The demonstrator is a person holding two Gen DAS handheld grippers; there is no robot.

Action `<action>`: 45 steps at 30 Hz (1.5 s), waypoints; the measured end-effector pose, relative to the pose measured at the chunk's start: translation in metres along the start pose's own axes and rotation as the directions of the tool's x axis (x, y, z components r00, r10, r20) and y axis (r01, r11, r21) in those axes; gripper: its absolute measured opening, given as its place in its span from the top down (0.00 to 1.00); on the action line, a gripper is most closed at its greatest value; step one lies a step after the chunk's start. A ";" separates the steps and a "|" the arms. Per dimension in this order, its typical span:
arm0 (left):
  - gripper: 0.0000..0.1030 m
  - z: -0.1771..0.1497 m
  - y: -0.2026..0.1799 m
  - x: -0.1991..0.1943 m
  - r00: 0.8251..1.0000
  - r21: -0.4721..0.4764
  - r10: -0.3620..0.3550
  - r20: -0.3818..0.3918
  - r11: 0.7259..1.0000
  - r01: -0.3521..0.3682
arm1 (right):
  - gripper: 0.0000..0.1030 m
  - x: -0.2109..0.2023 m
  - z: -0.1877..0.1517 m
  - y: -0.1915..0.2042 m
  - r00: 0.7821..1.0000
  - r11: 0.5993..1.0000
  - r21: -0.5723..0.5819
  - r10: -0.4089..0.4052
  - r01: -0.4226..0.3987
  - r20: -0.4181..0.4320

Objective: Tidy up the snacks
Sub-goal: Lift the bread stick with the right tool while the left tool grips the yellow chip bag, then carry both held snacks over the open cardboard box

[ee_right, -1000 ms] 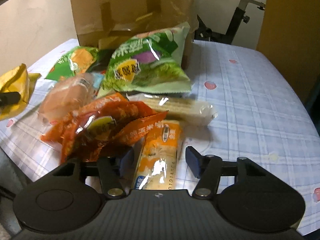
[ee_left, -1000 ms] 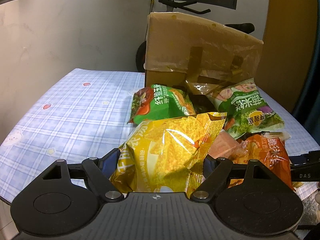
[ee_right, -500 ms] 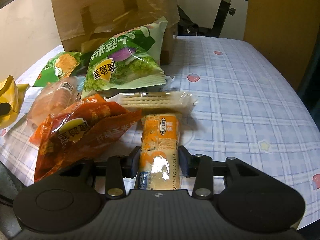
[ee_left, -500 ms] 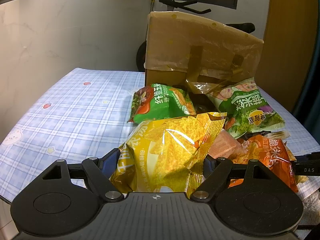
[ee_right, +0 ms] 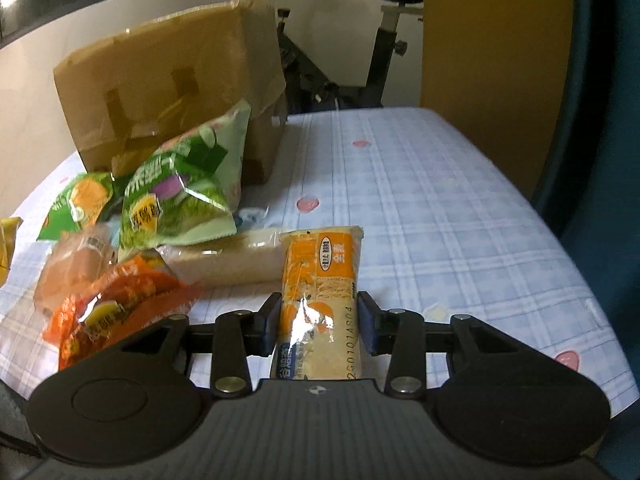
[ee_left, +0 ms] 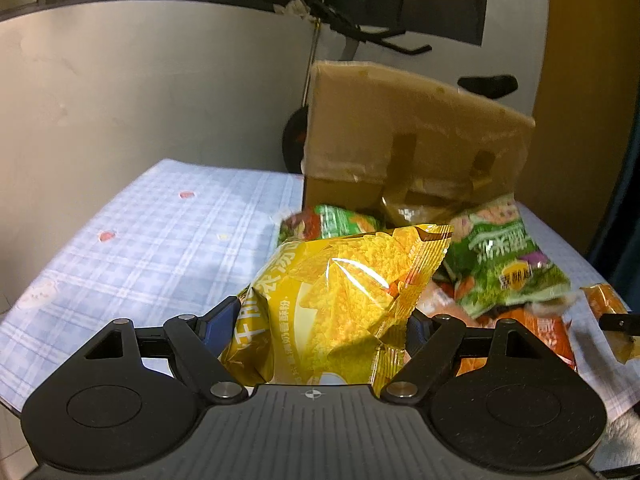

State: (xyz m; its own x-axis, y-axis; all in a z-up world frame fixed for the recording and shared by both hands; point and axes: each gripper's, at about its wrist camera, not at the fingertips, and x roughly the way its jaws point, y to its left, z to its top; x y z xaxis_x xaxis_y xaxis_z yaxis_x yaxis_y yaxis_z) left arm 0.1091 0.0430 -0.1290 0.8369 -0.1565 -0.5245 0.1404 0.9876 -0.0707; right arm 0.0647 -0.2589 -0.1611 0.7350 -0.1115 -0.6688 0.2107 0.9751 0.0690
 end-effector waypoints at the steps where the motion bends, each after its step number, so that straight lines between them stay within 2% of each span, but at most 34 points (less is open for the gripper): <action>1: 0.20 0.002 0.000 -0.002 1.000 0.000 0.002 0.008 1.000 -0.002 | 0.60 -0.003 0.001 0.000 1.000 1.000 -0.002 0.003 -0.003 0.009; 6: 0.20 0.017 0.001 -0.008 0.999 -0.005 0.005 0.044 1.000 -0.005 | 0.60 -0.013 0.015 0.004 0.998 1.000 -0.024 0.019 -0.017 0.066; 9: 0.20 0.030 -0.001 -0.011 0.997 0.018 0.005 0.083 1.000 -0.007 | 0.60 -0.020 0.027 0.013 0.995 0.996 -0.084 0.031 -0.023 0.097; 19: 0.20 0.063 -0.009 -0.006 0.988 0.045 -0.016 0.154 0.999 0.009 | 0.60 -0.025 0.073 0.034 0.977 0.984 -0.152 0.117 -0.090 0.178; 28: 0.20 0.076 -0.011 -0.002 0.984 0.043 -0.027 0.174 0.999 0.019 | 0.60 -0.023 0.102 0.049 0.953 0.971 -0.183 0.193 -0.152 0.233; 45: 0.20 0.101 -0.023 0.015 0.976 0.048 -0.089 0.200 0.996 0.081 | 0.60 -0.013 0.140 0.052 0.938 0.968 -0.176 0.222 -0.179 0.267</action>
State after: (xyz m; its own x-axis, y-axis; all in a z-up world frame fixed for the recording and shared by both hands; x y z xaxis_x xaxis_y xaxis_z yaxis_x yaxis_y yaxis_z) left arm 0.1722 0.0168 -0.0493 0.9100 -0.2436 -0.3356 0.2332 0.9698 -0.0717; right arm 0.1561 -0.2331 -0.0451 0.9081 0.0608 -0.4143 -0.0413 0.9976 0.0560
